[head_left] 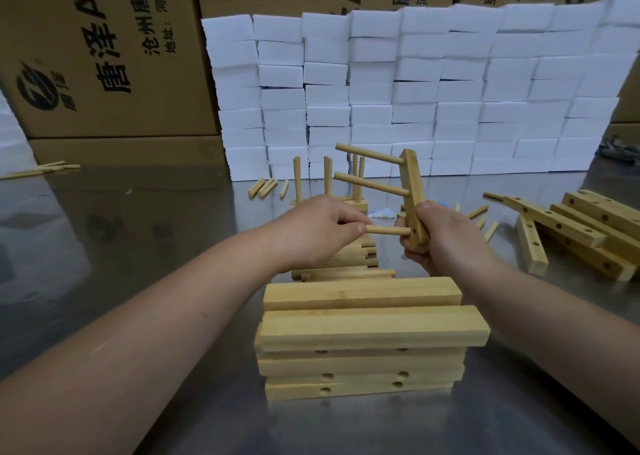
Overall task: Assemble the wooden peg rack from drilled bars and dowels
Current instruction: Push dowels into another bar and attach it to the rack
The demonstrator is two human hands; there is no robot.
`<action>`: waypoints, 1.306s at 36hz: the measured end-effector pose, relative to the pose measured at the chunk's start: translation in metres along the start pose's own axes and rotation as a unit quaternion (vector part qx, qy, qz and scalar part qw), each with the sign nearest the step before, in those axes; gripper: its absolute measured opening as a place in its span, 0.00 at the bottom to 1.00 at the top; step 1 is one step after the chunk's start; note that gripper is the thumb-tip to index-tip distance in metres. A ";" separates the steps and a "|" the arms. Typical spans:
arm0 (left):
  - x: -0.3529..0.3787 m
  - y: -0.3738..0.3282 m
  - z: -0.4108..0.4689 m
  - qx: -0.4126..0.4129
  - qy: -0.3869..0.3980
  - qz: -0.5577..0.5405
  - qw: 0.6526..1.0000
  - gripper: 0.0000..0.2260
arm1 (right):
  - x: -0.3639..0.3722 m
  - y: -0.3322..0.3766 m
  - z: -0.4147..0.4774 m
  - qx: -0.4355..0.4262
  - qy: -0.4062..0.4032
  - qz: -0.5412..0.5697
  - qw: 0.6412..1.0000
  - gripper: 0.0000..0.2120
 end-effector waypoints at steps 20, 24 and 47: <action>-0.007 -0.015 -0.002 0.029 -0.014 -0.029 0.999 0.07 | -0.002 0.024 -0.011 -0.067 -0.016 -0.012 0.998 0.14; -0.007 -0.016 -0.003 0.033 -0.010 -0.027 0.999 0.11 | -0.002 0.027 -0.013 -0.077 -0.016 -0.029 0.996 0.13; 0.002 -0.012 -0.012 -0.028 0.048 -0.078 0.995 0.15 | 0.002 0.034 -0.018 -0.127 0.007 -0.036 0.991 0.12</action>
Point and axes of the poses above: each hand's wrist, its own z-axis towards the middle knuckle, its own x-axis out of the palm, y = z × x, the point moved 8 cm from there along z, towards the middle knuckle, and after that the axes turned 10 degrees about -y, right-handed, at the moved point
